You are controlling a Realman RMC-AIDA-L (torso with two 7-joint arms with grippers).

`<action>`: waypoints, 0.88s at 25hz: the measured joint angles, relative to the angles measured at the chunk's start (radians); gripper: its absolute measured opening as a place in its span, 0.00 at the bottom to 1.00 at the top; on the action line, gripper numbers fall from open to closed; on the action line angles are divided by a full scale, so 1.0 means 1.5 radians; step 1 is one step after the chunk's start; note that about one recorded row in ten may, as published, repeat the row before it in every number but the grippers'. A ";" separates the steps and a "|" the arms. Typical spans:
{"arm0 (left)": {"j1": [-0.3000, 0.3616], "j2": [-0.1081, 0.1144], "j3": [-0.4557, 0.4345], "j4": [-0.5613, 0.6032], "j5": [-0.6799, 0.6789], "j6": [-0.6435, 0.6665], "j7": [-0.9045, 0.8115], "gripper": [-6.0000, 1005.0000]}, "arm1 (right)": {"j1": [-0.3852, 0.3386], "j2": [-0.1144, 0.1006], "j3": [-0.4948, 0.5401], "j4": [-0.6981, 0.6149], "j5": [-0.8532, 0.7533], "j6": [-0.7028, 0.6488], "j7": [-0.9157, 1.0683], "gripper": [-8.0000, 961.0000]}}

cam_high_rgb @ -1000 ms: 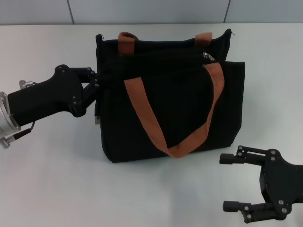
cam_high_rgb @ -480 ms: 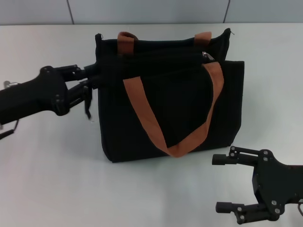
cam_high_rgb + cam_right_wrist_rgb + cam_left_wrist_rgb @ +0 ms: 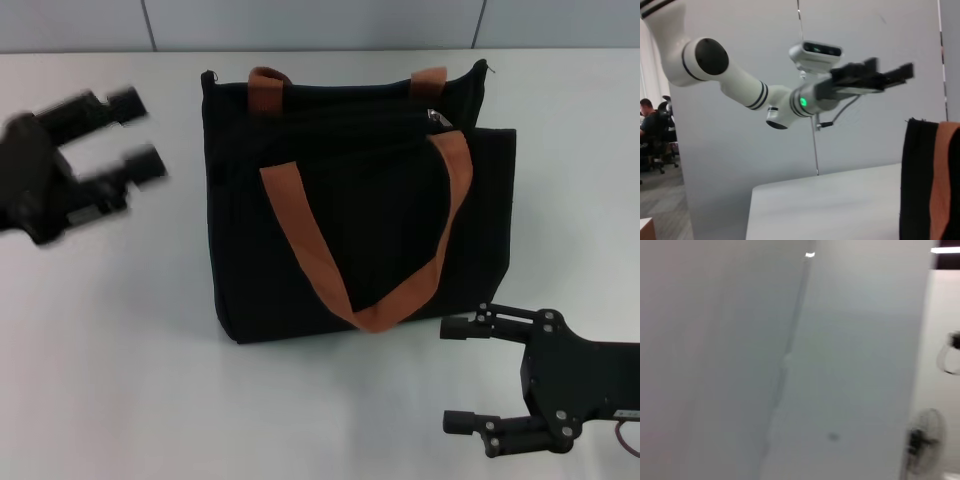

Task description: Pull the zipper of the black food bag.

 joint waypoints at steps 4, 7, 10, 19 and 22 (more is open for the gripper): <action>0.006 -0.013 0.102 -0.004 0.002 0.008 0.073 0.70 | 0.001 0.000 0.001 0.005 0.000 0.015 -0.001 0.87; 0.010 -0.017 0.138 -0.006 0.002 0.007 0.094 0.80 | 0.003 0.000 0.001 0.005 0.000 0.022 -0.001 0.87; 0.026 -0.034 0.235 -0.019 0.016 -0.025 0.159 0.83 | 0.006 -0.001 -0.003 0.006 -0.001 0.038 0.000 0.87; 0.039 -0.063 0.241 -0.021 0.114 -0.101 0.195 0.83 | 0.011 -0.001 -0.006 0.019 -0.009 0.056 -0.003 0.87; 0.041 -0.064 0.239 -0.021 0.113 -0.099 0.201 0.82 | 0.011 -0.001 -0.006 0.021 -0.009 0.058 -0.004 0.87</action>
